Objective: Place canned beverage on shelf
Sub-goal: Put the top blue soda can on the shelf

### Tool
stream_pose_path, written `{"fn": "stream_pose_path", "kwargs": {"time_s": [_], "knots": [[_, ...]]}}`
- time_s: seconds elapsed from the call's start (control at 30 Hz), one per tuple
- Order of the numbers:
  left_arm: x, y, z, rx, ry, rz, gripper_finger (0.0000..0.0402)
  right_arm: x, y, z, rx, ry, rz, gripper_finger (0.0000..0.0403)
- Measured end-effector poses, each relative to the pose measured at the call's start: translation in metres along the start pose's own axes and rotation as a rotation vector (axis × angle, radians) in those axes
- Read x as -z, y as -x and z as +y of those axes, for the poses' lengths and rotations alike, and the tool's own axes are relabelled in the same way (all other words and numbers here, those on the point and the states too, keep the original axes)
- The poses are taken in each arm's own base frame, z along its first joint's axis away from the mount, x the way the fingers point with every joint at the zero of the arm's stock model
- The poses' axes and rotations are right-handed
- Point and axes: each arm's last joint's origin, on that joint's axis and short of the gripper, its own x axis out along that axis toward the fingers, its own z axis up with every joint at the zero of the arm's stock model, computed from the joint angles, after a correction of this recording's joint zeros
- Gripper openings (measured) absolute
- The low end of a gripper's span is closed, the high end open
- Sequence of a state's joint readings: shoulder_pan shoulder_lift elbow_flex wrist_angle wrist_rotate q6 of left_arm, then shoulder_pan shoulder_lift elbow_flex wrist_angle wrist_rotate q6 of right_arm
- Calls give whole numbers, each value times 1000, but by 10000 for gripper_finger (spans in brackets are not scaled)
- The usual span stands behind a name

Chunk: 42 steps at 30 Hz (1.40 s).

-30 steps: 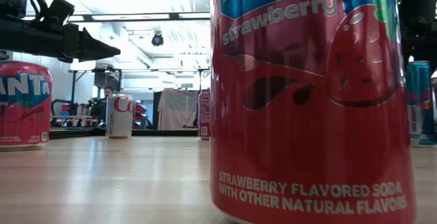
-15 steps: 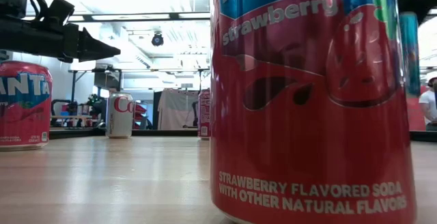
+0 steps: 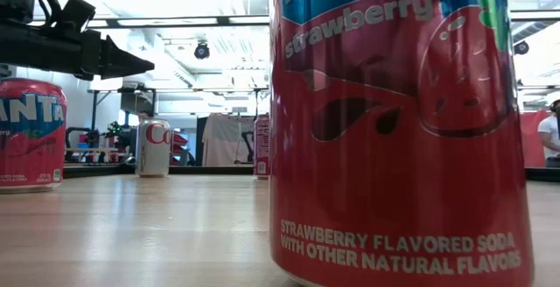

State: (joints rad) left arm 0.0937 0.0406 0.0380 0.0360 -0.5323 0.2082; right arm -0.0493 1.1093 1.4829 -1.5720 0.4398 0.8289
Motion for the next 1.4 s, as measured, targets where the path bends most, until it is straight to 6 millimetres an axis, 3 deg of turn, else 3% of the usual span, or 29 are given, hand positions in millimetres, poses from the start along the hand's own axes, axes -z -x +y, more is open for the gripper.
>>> {"fn": "stream_pose_path", "kwargs": {"time_s": [0.23, 0.63, 1.1, 1.4], "knots": [[0, 0, 0, 0, 0, 0, 399, -25, -9, -29, 93, 16, 19, 233], [0, 0, 0, 0, 0, 0, 399, -54, -21, -74, 64, -91, 128, 233], [0, 0, 0, 0, 0, 0, 399, -109, -71, -98, 88, -295, 274, 233], [0, 0, 0, 0, 0, 0, 399, -132, -76, -108, 70, -398, 253, 233]]}}
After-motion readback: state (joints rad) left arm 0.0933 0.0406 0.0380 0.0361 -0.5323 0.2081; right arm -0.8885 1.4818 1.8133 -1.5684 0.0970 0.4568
